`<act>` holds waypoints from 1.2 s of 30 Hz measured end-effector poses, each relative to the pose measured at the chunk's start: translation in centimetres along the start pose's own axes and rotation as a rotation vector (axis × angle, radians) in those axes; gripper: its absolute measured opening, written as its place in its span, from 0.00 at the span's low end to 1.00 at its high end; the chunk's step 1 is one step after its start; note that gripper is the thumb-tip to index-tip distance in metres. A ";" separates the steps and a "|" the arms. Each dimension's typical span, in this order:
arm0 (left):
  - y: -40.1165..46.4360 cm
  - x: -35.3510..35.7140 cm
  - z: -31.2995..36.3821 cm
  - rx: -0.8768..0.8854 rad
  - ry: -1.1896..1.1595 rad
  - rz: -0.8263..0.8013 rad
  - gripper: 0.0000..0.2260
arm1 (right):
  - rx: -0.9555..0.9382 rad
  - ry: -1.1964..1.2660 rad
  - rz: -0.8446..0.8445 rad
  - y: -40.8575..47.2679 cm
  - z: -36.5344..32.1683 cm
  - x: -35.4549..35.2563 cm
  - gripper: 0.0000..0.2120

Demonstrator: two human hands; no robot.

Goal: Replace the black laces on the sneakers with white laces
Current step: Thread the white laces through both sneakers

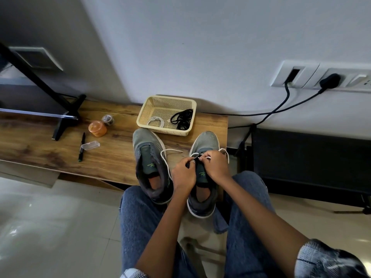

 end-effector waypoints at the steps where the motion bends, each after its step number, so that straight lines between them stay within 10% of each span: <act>1: 0.0 0.0 0.0 -0.001 0.000 -0.004 0.11 | -0.007 -0.029 -0.013 0.0 -0.1 -0.1 0.07; 36: -1.5 2.1 -1.7 0.174 0.117 -0.085 0.17 | 0.292 0.225 0.134 -0.1 -0.8 1.5 0.11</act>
Point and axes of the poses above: each hand's wrist, its own y-axis towards the middle knuckle, its own x-axis out of the palm, z = x × y, the point moved 1 cm from there along y, towards the middle knuckle, and after that the axes turned 7 degrees about -x, right-handed, at the moved point
